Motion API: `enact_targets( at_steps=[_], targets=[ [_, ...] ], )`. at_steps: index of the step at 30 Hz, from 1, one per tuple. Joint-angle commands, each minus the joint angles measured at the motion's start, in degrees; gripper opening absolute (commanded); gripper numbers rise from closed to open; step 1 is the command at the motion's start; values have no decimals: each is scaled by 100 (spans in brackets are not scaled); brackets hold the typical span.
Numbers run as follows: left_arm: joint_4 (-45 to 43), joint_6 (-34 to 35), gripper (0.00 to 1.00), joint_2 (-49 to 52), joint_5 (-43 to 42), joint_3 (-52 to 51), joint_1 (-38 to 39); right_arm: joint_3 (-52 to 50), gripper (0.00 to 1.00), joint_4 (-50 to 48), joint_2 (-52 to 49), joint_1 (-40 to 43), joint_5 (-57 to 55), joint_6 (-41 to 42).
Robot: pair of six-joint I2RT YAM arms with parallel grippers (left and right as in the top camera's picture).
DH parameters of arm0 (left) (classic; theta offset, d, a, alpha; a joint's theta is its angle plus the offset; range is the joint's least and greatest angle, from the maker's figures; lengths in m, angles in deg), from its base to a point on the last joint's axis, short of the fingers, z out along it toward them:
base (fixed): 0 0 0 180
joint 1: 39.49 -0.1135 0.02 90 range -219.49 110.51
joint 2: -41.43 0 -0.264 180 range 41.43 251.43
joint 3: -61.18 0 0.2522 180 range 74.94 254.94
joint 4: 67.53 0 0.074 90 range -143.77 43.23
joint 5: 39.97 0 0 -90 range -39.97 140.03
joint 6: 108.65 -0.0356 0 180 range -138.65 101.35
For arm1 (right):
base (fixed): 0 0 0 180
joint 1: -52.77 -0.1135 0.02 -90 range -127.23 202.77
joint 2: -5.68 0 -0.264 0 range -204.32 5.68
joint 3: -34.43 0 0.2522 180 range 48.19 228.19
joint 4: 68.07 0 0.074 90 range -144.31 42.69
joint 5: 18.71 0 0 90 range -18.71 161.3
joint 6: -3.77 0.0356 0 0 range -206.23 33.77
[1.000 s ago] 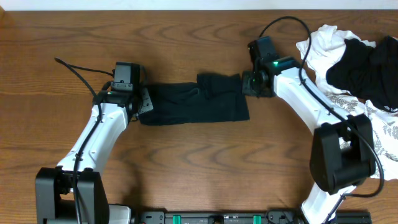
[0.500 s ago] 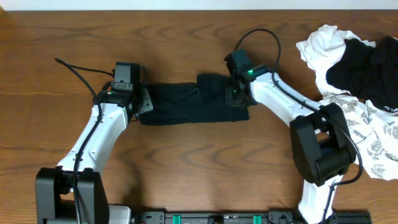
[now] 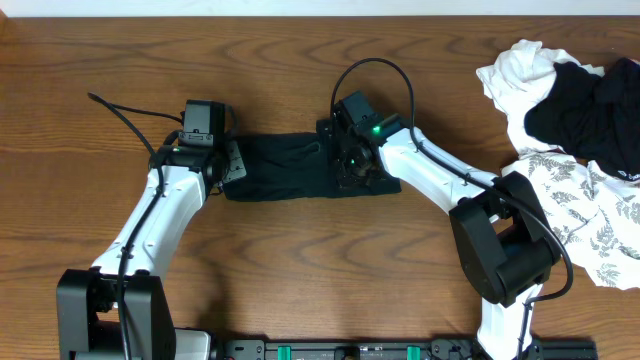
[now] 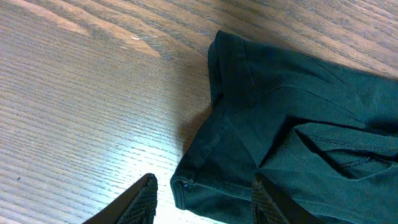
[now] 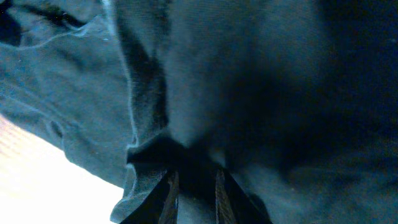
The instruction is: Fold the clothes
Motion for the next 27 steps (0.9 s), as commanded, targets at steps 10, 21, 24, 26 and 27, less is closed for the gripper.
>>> enact_targets(
  at_steps=[10, 21, 24, 26, 27],
  targets=[
    [13, 2, 50, -44, 9, 48, -2, 225, 28, -1080, 612, 415, 184, -247],
    [13, 2, 50, -44, 9, 48, -2, 219, 25, -1329, -61, 420, 81, 22],
    [15, 4, 50, -44, 9, 48, -2, 219, 25, -1550, -275, 350, 81, 20],
    [17, 4, 50, -44, 9, 48, -2, 219, 26, -1779, -485, 284, 81, 20],
    [15, 4, 50, -44, 9, 48, -2, 219, 27, -1864, -586, 258, 81, 22]
  ],
)
